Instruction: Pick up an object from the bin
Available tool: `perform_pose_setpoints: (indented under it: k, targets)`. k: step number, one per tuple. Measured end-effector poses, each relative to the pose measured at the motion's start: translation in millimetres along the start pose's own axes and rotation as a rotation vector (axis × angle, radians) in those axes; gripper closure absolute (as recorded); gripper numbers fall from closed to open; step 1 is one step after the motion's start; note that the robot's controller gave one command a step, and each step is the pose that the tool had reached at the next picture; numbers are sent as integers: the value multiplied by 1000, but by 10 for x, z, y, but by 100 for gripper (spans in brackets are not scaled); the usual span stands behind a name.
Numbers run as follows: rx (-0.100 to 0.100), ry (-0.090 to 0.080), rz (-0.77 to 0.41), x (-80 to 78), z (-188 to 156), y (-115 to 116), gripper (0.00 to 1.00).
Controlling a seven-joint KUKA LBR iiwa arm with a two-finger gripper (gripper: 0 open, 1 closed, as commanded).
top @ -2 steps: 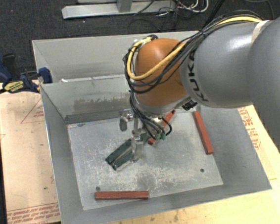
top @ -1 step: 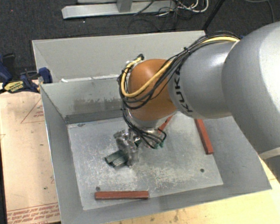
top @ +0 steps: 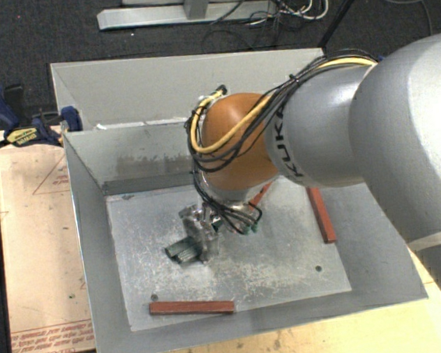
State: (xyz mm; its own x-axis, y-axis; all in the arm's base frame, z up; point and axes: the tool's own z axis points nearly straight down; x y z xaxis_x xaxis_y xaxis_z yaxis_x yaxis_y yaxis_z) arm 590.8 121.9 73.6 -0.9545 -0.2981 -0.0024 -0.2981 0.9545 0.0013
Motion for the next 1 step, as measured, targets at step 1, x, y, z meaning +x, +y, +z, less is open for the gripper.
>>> perform_pose_setpoints:
  k: [1]
  targets:
    - [1,-9,46,256,-1894,202,100]
